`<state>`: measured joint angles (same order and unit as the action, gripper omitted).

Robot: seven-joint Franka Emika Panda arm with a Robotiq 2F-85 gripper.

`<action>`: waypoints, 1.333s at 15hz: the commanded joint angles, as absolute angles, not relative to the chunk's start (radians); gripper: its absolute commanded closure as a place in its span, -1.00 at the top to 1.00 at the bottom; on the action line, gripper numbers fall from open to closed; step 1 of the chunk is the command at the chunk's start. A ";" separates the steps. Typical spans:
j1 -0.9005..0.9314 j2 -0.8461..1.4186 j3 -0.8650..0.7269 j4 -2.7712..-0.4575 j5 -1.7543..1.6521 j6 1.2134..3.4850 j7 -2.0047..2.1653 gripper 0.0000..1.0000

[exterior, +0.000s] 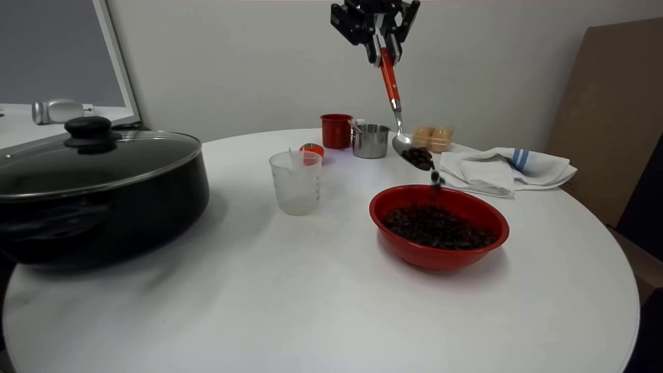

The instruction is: Use the orange spoon in the colourless cup to scoop and return some of the contents of the orange bowl

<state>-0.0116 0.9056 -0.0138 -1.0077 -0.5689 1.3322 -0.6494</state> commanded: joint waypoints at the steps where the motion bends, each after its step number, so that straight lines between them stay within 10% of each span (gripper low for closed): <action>1: -0.027 0.985 -0.023 -0.855 -0.501 1.256 -0.698 -0.90; 20: -0.164 1.124 -0.027 -0.513 -0.265 1.075 -0.716 -0.90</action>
